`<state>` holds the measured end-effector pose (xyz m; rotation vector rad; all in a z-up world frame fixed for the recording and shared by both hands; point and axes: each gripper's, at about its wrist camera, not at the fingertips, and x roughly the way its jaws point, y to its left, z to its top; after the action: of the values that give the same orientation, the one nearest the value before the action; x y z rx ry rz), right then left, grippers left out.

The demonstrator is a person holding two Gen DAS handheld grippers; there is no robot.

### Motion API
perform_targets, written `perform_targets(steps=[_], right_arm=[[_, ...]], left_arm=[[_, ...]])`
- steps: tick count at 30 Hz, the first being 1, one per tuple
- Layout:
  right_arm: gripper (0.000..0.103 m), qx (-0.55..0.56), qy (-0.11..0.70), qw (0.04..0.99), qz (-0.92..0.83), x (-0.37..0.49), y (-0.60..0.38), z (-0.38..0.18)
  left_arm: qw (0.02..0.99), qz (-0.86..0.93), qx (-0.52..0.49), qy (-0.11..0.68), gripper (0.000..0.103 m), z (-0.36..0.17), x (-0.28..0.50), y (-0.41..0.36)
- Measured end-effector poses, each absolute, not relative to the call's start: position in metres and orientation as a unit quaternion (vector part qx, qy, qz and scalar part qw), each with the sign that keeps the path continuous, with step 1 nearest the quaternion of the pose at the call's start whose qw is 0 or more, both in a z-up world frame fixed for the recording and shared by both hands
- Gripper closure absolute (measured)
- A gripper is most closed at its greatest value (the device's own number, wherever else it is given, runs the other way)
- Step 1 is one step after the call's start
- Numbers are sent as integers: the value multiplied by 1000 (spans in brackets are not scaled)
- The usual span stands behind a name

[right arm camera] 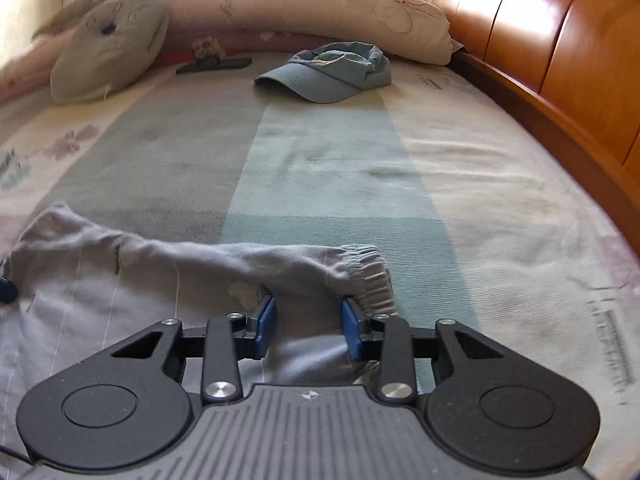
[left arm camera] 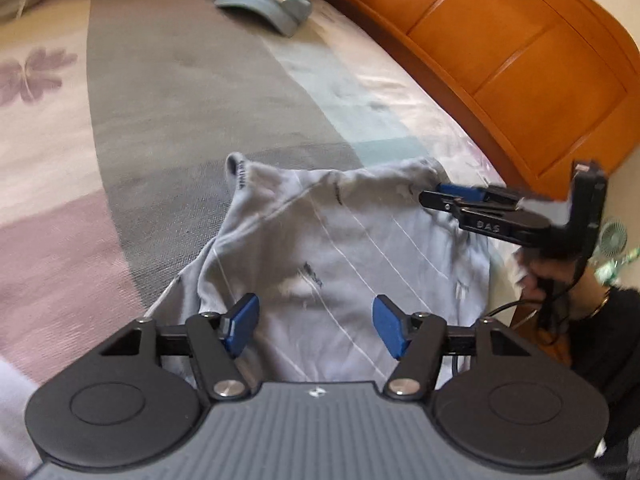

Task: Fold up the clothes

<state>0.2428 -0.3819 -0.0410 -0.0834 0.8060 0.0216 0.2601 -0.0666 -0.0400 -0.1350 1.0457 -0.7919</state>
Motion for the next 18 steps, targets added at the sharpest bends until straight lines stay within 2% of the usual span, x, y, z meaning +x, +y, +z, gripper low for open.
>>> perform_targets(steps=[1,2,5,8,11,15,18], right_arm=[[47,-50,388,920,23,235,-375,-36],[44,-60,383,921,44,226,-367,-32],[41,-80,381,915,111,199,-348,-31],[40,-89,411,897,136,179,-341,-51],[32,-100,395,903,140,149,-348,-60],[32,-91,404,901,129,137,-358,-45],[32,-78,372,910,165,139,-347,-36]], left_arm=[[793,-375,-48,478,39,-36,254,-68],[794,-381,-31,472,39,-33,249,-73],[791,-402,31,461,39,-33,232,-92],[776,-403,66,481,39,-45,217,-98],[774,-409,71,478,35,-46,203,-90],[765,-408,52,495,35,-34,208,-80],[763,-416,35,493,35,-32,212,-82]])
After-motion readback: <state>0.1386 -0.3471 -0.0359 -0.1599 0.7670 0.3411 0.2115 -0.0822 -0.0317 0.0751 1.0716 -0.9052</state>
